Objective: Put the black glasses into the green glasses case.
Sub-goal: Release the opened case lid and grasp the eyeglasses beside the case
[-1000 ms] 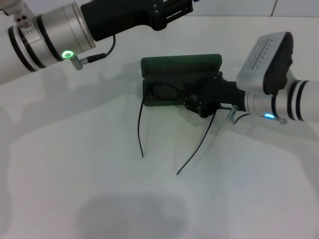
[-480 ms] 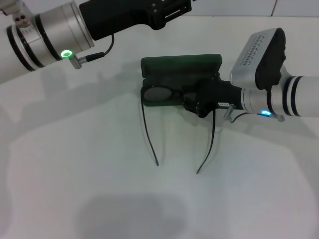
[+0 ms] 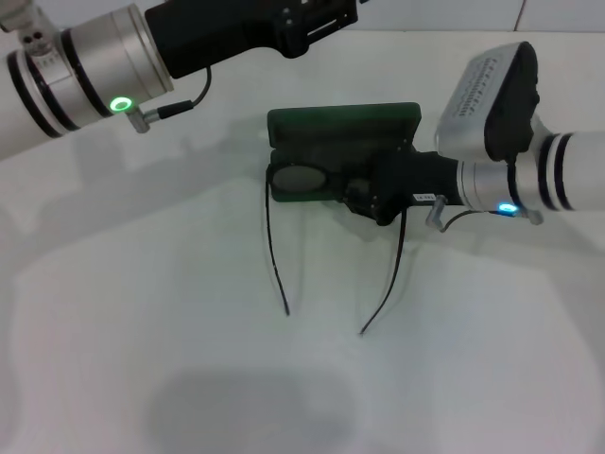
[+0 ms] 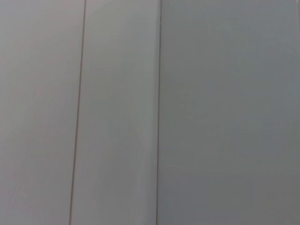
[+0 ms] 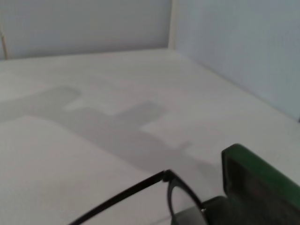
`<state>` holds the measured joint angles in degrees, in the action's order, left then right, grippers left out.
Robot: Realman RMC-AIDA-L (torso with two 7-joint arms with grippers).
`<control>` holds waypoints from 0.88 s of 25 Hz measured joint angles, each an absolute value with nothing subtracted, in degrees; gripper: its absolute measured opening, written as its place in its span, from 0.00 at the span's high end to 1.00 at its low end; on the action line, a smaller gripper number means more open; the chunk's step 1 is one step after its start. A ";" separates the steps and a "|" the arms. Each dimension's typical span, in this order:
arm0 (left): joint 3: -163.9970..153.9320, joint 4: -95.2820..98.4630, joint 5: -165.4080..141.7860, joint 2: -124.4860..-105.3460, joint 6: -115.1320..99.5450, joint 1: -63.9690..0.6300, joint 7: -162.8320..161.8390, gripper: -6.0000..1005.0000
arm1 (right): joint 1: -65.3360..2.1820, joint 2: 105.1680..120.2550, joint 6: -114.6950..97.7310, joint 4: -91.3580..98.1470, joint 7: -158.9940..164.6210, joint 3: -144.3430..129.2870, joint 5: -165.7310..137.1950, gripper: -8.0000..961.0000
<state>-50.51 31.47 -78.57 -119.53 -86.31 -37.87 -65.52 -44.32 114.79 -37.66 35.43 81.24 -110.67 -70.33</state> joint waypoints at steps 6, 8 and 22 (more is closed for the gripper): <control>-50.32 31.55 -78.50 -119.51 -86.06 -36.69 -63.86 0.48 | -43.63 114.23 -46.52 42.76 94.51 -100.86 -89.87 0.70; -50.27 31.55 -78.49 -119.54 -85.93 -36.38 -63.20 0.48 | -43.00 114.78 -50.38 45.54 97.02 -95.57 -96.29 0.70; -50.27 31.55 -78.43 -119.46 -85.36 -35.36 -62.66 0.48 | -55.79 115.30 -71.69 50.37 112.16 -79.43 -122.56 0.69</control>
<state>-50.27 31.55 -78.43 -119.46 -85.36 -35.36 -62.66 -55.79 115.30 -71.69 50.37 112.16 -79.43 -122.56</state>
